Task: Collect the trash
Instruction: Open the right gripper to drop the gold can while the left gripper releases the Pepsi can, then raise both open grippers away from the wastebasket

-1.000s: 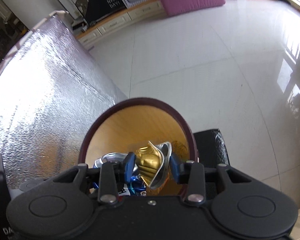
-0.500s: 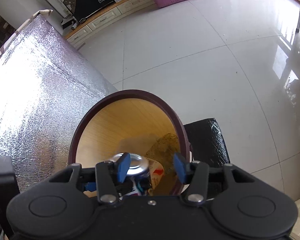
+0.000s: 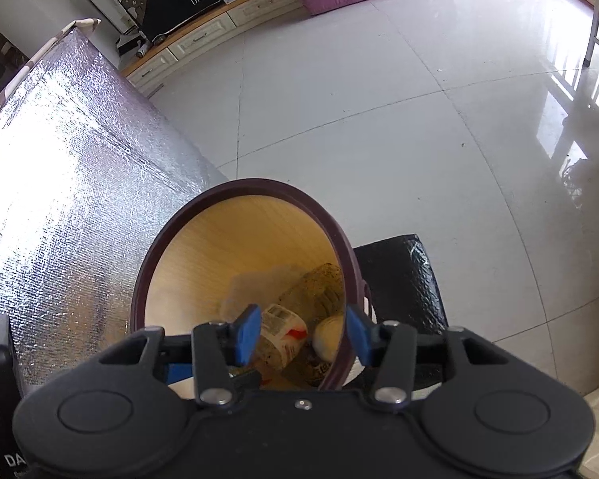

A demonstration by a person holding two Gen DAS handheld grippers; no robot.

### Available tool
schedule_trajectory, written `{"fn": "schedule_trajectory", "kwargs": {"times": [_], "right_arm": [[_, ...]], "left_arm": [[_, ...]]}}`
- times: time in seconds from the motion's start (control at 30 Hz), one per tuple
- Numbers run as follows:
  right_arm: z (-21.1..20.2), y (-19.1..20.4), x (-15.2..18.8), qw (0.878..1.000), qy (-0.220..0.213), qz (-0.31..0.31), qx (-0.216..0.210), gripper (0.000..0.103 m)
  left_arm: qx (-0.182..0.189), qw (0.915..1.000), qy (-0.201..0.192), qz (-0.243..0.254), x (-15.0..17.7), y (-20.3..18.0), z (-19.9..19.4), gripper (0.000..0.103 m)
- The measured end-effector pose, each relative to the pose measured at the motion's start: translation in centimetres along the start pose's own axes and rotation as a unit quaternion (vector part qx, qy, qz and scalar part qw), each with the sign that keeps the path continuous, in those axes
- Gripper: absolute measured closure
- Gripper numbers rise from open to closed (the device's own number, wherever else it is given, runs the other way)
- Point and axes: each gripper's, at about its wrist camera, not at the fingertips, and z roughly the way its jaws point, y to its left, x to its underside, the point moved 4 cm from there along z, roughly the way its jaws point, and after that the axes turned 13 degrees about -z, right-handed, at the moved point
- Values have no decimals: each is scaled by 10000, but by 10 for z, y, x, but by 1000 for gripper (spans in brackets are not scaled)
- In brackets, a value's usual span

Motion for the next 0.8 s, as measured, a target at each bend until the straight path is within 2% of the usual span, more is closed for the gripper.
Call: {"fn": "schedule_trajectory", "kwargs": {"times": [0.43, 0.5, 0.67, 0.8], "right_arm": [[-20, 16, 2, 9996, -43, -268, 37, 54], [-26, 18, 4, 9995, -66, -305, 25, 53], [-42, 23, 8, 9990, -137, -410, 77, 52], [-55, 28, 12, 9983, -212, -525, 129, 48]], "left_arm": [[-185, 9997, -70, -144, 4, 3, -39, 51], [-208, 9996, -108, -177, 5, 4, -47, 46], [-262, 9993, -210, -189, 7, 6, -66, 41], [-296, 9986, -341, -276, 8, 8, -86, 30]]}}
